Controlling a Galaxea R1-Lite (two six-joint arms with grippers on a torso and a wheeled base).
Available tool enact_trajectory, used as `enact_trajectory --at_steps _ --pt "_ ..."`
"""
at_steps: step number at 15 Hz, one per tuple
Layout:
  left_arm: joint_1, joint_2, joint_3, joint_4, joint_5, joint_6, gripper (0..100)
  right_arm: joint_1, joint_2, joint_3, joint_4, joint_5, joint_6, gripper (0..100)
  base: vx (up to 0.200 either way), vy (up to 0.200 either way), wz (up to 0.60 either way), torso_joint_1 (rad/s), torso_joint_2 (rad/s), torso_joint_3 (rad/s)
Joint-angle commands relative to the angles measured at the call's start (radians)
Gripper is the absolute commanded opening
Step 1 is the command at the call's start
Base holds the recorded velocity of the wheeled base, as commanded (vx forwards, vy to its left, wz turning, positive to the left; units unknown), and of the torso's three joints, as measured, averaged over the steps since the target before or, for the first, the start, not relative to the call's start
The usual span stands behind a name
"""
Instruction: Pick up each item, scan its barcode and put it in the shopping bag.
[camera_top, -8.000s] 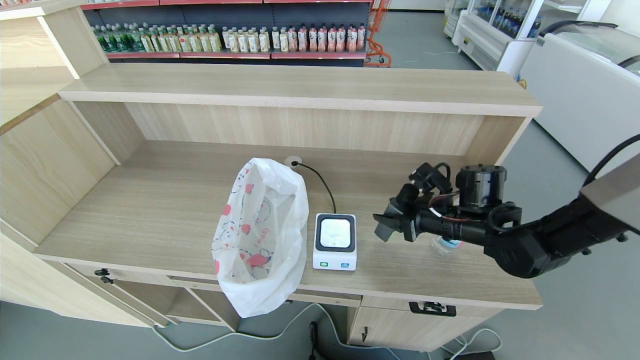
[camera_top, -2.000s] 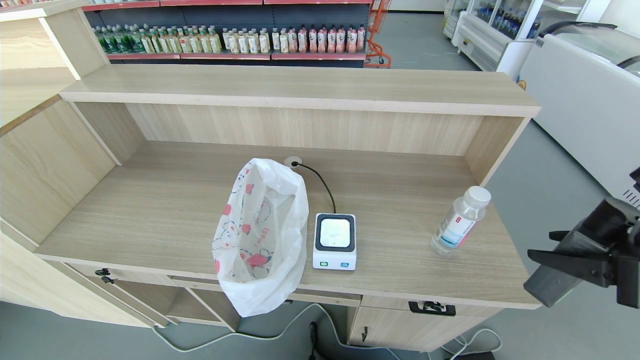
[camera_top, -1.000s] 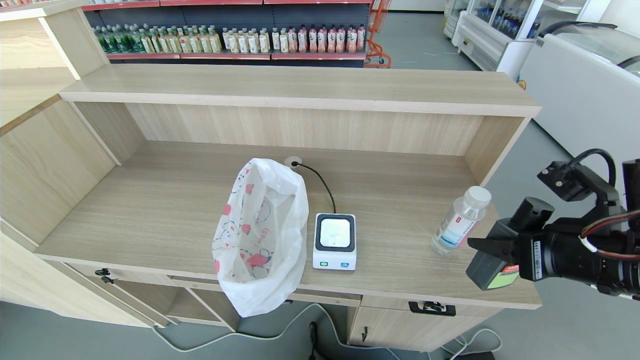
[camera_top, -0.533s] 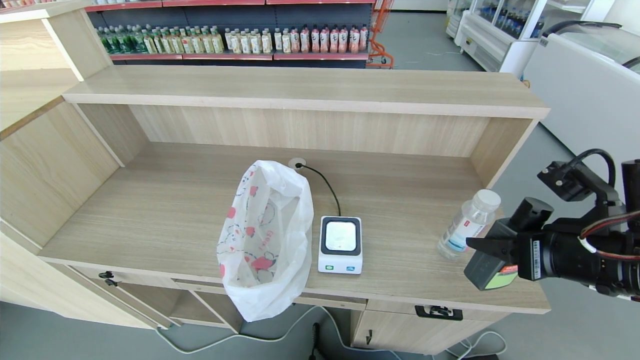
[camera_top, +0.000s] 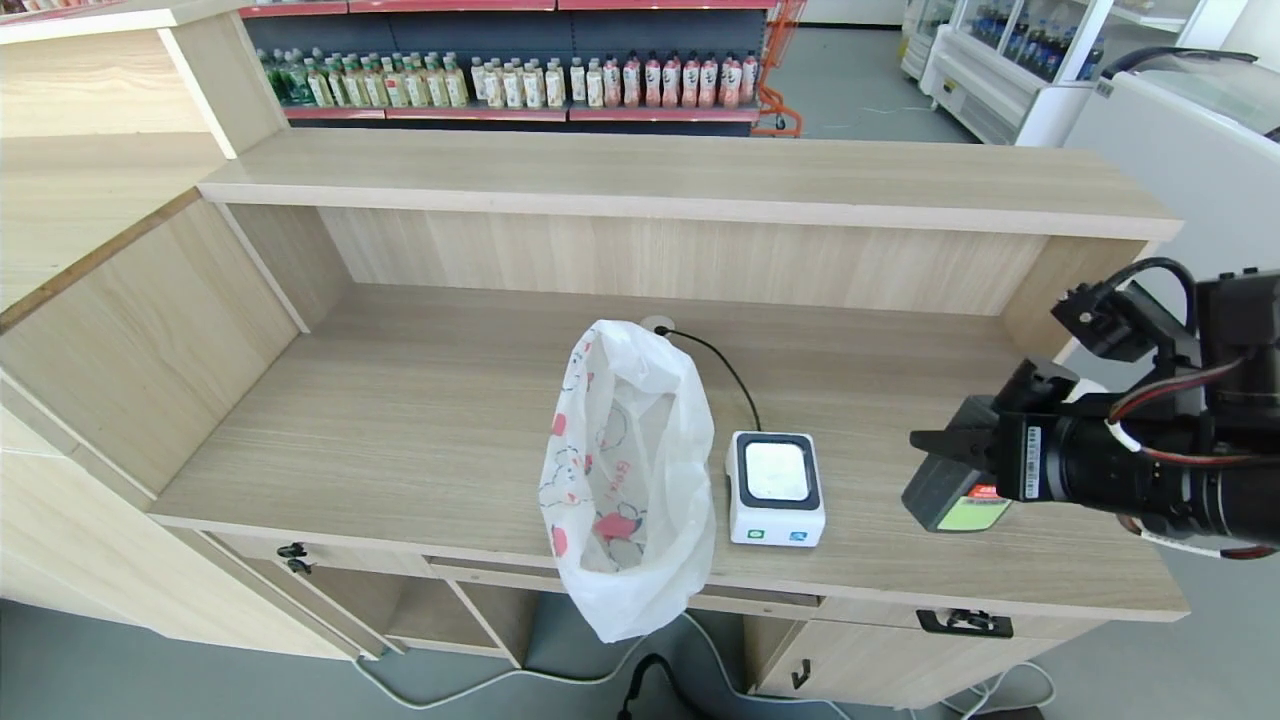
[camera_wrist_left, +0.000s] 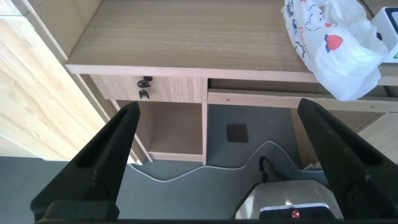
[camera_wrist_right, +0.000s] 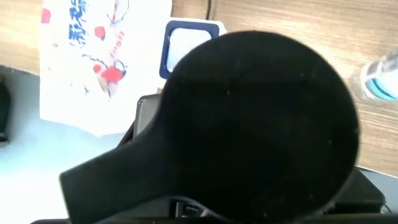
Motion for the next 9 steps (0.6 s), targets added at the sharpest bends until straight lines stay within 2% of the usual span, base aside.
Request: enact_trajectory --at_steps 1,3,9 --pt "0.0 0.0 0.0 0.0 0.0 0.001 100 0.003 0.107 -0.077 -0.001 -0.047 0.031 0 0.0 0.2 0.0 0.002 0.0 -0.002" --pt "0.0 0.0 0.0 0.0 0.0 0.001 100 0.009 0.173 -0.113 -0.001 -0.101 0.052 0 0.0 0.2 0.0 0.005 0.0 0.009" --pt "0.0 0.0 0.0 0.0 0.0 0.005 100 0.032 0.314 -0.186 0.001 -0.208 0.069 0 0.0 0.0 0.0 0.0 0.0 0.0"
